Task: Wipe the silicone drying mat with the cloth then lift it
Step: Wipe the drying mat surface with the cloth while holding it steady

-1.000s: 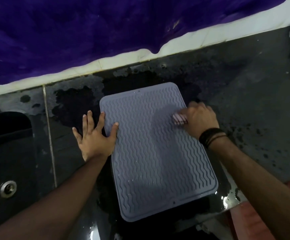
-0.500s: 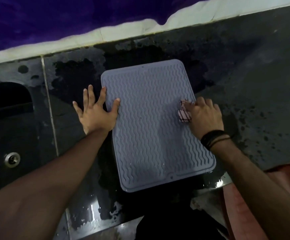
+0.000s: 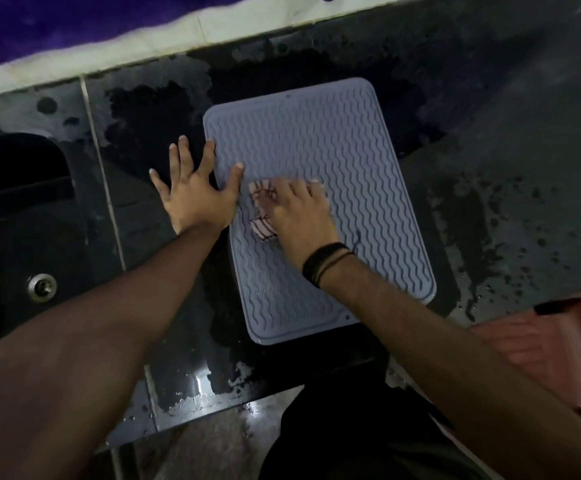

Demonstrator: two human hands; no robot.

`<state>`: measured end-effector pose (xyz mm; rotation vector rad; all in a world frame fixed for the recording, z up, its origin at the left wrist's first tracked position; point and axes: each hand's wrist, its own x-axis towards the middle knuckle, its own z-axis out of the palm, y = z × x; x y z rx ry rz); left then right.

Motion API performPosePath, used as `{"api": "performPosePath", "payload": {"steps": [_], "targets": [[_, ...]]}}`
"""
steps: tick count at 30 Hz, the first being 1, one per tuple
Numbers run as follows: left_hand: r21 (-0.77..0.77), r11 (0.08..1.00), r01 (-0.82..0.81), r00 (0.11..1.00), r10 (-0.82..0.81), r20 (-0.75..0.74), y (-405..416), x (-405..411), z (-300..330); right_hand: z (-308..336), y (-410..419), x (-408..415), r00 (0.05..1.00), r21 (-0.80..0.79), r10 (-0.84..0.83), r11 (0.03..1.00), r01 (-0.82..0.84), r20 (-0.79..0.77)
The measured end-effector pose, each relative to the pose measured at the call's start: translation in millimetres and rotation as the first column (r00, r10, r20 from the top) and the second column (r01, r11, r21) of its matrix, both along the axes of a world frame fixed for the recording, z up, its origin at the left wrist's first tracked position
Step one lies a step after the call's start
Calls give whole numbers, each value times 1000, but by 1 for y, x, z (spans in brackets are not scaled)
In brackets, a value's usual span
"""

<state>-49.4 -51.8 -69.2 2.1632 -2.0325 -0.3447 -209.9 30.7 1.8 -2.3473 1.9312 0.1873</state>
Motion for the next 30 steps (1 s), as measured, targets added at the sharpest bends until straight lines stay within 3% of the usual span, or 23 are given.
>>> {"api": "performPosePath", "payload": {"steps": [6,12,16,20,25,30], "targets": [[23,1000,3,999,-2,-36,1,0,4,20,43,-36,1000,156,-30,987,29,4],[17,1000,5,1000,-5,-28,1,0,4,27,-2,-29,987,-26,-151,988,152,50],[8,1000,-3,1000,3,-14,0,1,2,5,-25,-10,993,54,-121,991,122,-6],[2,1000,-4,1000,4,-17,-1,1,-1,5,27,-22,997,60,-73,996,73,-4],[2,1000,-3,1000,3,-29,1,1,1,27,98,-56,998,217,-65,974,67,-14],[12,1000,-4,1000,4,-22,2,0,4,33,67,-67,983,31,-178,984,177,48]]}}
